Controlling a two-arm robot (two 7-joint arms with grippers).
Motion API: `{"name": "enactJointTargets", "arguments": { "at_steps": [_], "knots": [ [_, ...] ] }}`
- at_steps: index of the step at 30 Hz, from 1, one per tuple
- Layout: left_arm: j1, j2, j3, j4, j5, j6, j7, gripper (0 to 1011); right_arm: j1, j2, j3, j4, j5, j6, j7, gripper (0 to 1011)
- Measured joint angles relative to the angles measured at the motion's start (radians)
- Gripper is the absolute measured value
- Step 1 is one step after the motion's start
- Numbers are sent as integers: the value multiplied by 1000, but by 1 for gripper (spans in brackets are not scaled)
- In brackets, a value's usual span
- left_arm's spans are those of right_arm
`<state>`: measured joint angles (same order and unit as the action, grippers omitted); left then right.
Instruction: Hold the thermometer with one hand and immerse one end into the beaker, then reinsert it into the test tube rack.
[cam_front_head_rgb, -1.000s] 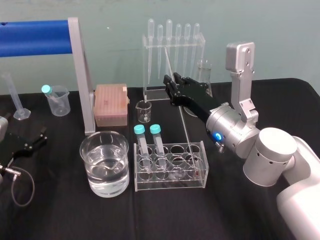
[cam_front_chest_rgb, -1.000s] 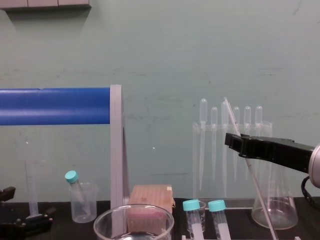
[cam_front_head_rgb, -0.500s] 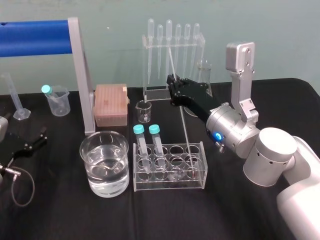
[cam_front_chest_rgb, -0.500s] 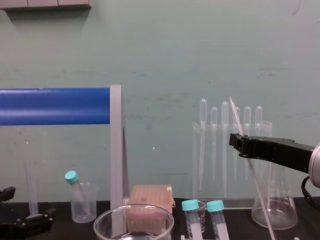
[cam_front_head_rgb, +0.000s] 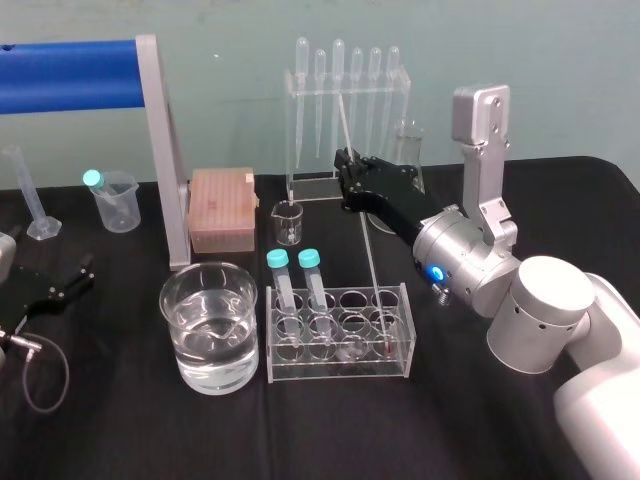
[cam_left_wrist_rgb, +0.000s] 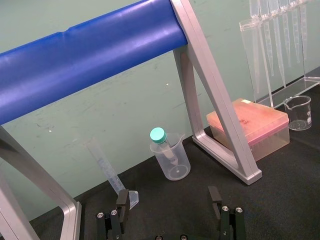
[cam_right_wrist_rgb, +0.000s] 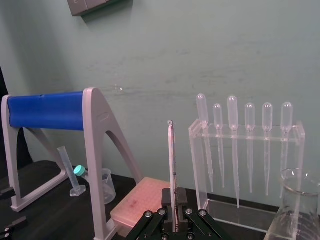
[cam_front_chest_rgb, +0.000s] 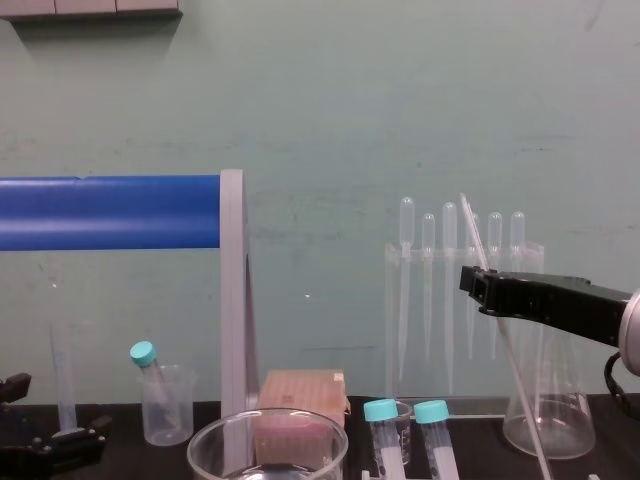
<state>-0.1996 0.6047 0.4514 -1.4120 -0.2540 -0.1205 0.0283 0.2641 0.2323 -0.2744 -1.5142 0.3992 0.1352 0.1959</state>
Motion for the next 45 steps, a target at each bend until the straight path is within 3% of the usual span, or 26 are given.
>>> {"name": "enactJointTargets", "arguments": {
  "at_steps": [12, 27, 35, 45],
  "knots": [
    [0, 0, 0, 0, 0, 0, 0, 1008, -25, -3, 31, -48, -22, -54, 10, 53],
    [0, 0, 0, 0, 0, 0, 0, 1008, -47, 5, 73, -146, 41, -88, 48, 53],
    [0, 0, 0, 0, 0, 0, 0, 1008, -19, 10, 76, -171, 75, -147, 83, 53],
    [0, 0, 0, 0, 0, 0, 0, 1008, 49, 10, 36, -154, 124, -197, 154, 53]
  ]
}}
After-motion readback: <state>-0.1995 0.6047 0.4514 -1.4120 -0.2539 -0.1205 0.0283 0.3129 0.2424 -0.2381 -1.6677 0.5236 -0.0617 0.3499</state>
